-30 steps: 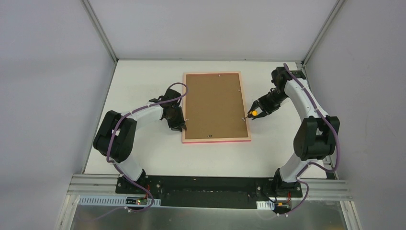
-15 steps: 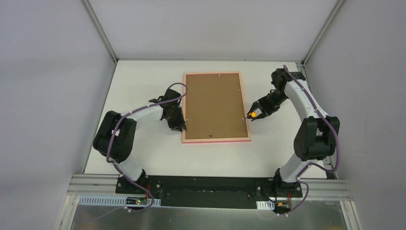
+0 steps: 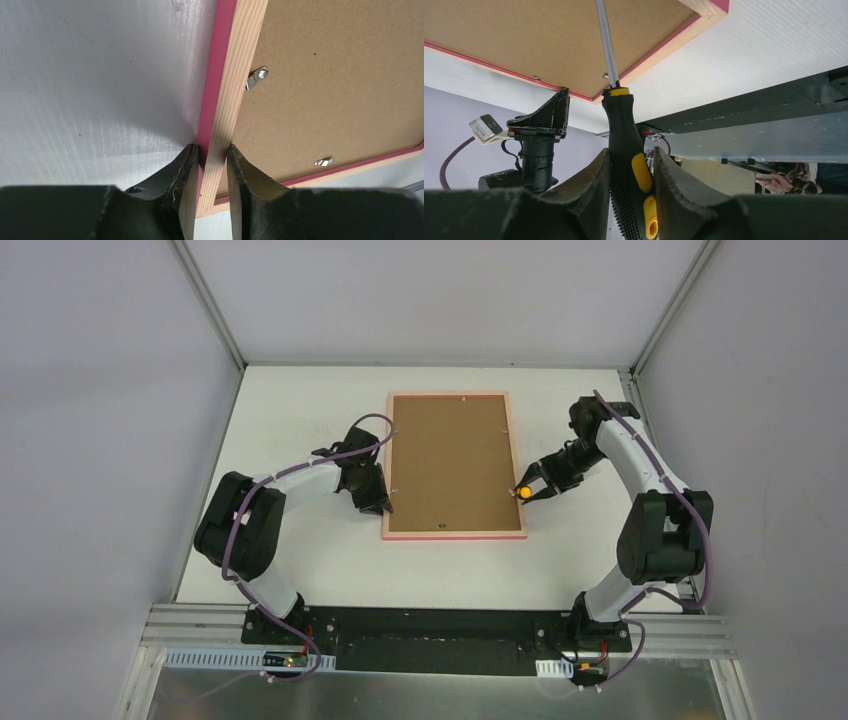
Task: Take the photo out of the frame
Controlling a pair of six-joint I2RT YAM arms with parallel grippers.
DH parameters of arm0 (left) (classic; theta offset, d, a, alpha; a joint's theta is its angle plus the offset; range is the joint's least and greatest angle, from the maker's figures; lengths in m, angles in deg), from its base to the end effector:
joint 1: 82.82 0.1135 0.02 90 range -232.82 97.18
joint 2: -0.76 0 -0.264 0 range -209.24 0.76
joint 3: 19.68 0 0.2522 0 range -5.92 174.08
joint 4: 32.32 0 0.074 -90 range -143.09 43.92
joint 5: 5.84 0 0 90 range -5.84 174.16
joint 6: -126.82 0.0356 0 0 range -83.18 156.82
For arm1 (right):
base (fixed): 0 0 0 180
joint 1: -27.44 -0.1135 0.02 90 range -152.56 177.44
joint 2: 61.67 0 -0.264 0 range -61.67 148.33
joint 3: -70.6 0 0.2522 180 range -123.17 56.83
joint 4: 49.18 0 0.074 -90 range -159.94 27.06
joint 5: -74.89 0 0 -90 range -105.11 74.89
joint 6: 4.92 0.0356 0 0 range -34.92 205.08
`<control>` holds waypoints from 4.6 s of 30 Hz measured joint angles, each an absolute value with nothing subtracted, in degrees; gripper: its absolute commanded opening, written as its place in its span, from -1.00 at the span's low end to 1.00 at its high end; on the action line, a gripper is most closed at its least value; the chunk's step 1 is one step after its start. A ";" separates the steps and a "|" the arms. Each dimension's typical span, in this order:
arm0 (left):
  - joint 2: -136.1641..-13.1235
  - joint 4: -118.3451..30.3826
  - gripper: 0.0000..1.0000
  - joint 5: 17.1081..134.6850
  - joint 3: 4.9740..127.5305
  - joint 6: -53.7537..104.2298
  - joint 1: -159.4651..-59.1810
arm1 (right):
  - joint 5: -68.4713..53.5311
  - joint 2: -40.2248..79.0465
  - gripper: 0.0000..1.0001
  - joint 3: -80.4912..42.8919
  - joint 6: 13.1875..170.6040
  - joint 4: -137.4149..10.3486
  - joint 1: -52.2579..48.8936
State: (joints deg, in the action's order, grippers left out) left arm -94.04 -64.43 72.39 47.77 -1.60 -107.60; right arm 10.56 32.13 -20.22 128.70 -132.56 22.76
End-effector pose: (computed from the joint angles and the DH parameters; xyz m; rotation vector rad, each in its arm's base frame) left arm 0.2888 -0.1413 0.1670 -0.2474 2.7144 -0.6290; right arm 0.2938 0.0395 0.2579 -0.9616 -2.7840 -0.6506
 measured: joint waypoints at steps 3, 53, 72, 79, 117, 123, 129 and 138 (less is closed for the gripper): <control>-94.00 -64.35 -0.49 72.39 47.71 -1.60 -107.60 | 12.35 31.58 -1.00 -18.80 129.59 -132.37 23.24; -76.95 -67.78 0.18 52.41 65.76 -8.39 -103.97 | 23.28 32.28 -1.00 -25.73 108.09 -115.43 -3.65; -78.79 -69.83 0.54 47.47 51.03 -54.69 -105.43 | -0.15 28.59 -1.00 -24.05 104.54 -99.95 -16.52; -82.81 -62.64 -0.38 50.42 50.51 -59.34 -108.08 | 0.64 27.67 -1.00 -23.89 101.97 -99.34 -16.67; -76.99 -55.73 -1.00 68.91 50.16 -73.51 -113.65 | -8.89 16.20 0.68 -12.48 121.70 -82.69 -10.47; -79.35 -55.71 -1.00 69.87 50.53 -73.68 -113.65 | -6.66 15.63 0.31 -11.26 120.41 -81.57 -10.58; -79.75 -55.21 -1.00 69.85 50.83 -73.85 -113.65 | -4.72 16.26 0.31 -11.06 120.24 -81.13 -10.58; -79.77 -54.86 -1.00 69.83 50.83 -74.20 -113.65 | -4.11 17.94 0.31 -11.06 120.22 -81.09 -10.58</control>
State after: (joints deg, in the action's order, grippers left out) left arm -79.77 -54.86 69.83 50.83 -74.20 -113.65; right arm -4.11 17.94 -11.06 120.22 -81.09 -10.58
